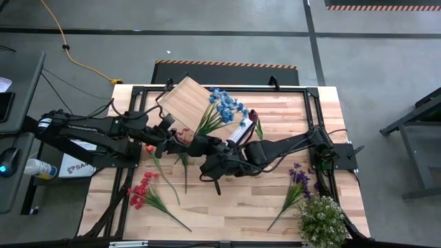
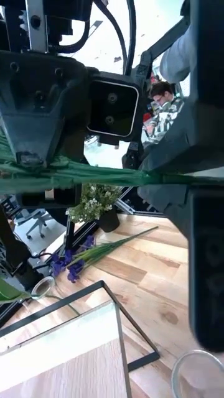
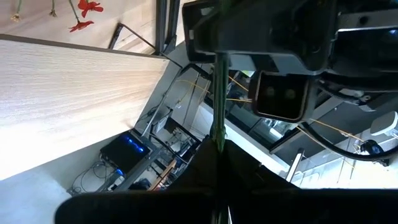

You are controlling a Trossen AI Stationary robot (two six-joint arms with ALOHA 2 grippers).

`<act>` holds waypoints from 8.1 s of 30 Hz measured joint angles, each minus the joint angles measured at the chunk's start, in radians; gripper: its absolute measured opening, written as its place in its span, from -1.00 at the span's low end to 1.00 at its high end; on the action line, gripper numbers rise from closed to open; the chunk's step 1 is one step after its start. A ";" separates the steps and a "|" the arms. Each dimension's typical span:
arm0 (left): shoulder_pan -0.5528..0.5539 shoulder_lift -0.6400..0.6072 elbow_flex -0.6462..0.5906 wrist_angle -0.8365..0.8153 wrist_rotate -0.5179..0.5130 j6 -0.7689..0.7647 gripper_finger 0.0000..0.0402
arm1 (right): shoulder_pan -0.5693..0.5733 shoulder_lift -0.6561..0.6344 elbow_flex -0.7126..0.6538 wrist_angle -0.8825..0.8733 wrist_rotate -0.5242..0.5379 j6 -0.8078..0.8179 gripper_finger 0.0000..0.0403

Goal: Pick and place flowers into a vace then onto a shelf
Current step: Put the blue flowers into the right transparent flower vase

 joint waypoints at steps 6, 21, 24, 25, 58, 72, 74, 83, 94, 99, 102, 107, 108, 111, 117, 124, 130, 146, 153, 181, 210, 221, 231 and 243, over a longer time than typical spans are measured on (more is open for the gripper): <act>0.000 0.000 0.000 -0.002 0.004 0.019 -0.78 | 0.000 0.000 0.000 0.000 0.001 0.000 -1.00; 0.000 0.001 0.000 -0.010 -0.014 0.076 -0.78 | 0.000 0.000 0.000 0.002 0.007 0.080 -0.75; 0.000 0.001 0.000 -0.011 -0.025 0.088 -0.78 | 0.003 0.000 0.000 0.002 0.008 0.104 -0.70; 0.000 0.001 0.000 -0.011 -0.027 0.094 -0.78 | 0.005 0.000 0.000 0.002 0.009 0.121 -0.68; 0.001 -0.026 -0.001 0.163 -0.342 0.303 -0.78 | 0.144 -0.002 0.002 -0.072 0.268 0.443 -0.29; 0.001 -0.072 -0.001 0.363 -0.353 0.449 -0.78 | 0.150 -0.073 0.095 -0.110 0.487 0.665 -0.29; 0.001 -0.072 -0.001 0.401 -0.337 0.467 -0.78 | 0.147 -0.098 0.094 -0.105 0.494 0.718 -0.29; 0.001 -0.072 0.000 0.479 -0.280 0.528 -0.78 | 0.115 -0.219 0.094 -0.103 0.262 1.129 -0.30; 0.001 -0.068 0.000 0.516 -0.208 0.556 -0.78 | -0.041 -0.287 0.094 -0.108 -0.364 1.543 -0.30; 0.001 -0.049 0.000 0.523 -0.197 0.565 -0.78 | -0.124 -0.284 0.093 -0.076 -0.658 1.645 -0.30; 0.001 -0.030 0.000 0.557 -0.175 0.565 -0.78 | -0.167 -0.283 0.093 0.010 -0.801 1.679 -0.30; 0.001 0.004 0.000 0.597 -0.148 0.564 -0.78 | -0.214 -0.282 0.093 0.137 -0.908 1.691 -0.30; 0.001 0.008 0.000 0.604 -0.148 0.565 -0.78 | -0.222 -0.282 0.093 0.143 -0.909 1.694 -0.30; 0.000 0.012 0.000 0.616 -0.130 0.564 -0.78 | -0.245 -0.282 0.091 0.144 -0.918 1.712 -0.30; 0.000 0.023 0.000 0.684 -0.098 0.568 -0.78 | -0.282 -0.267 0.065 0.193 -0.980 1.754 -0.30; -0.005 0.026 0.004 0.703 -0.063 0.593 -0.78 | -0.313 -0.228 0.064 0.251 -1.043 1.761 -0.30; -0.035 0.046 0.051 0.664 -0.043 0.639 -0.78 | -0.335 -0.198 0.064 0.294 -1.103 1.784 -0.31; -0.032 0.123 0.137 0.586 -0.050 0.676 -0.78 | -0.341 -0.188 0.065 0.338 -1.152 1.779 -0.31; -0.032 0.089 0.138 0.589 -0.080 0.723 -0.78 | -0.340 -0.189 0.065 0.308 -1.189 1.781 -0.31; -0.032 0.132 0.140 0.610 -0.135 0.728 -0.78 | -0.327 -0.152 0.066 0.356 -1.217 1.781 -0.30; -0.032 0.132 0.139 0.588 -0.125 0.725 -0.78 | -0.326 -0.151 0.066 0.369 -1.224 1.681 -0.97; -0.032 0.132 0.139 0.586 -0.122 0.724 0.08 | -0.327 -0.154 0.066 0.345 -1.205 1.642 -0.99; -0.032 0.070 0.140 0.476 -0.123 0.724 0.56 | -0.327 -0.236 0.065 0.248 -1.087 1.565 -1.00; -0.032 0.008 0.141 0.332 -0.146 0.722 0.59 | -0.255 -0.411 0.066 -0.072 -0.792 1.542 -1.00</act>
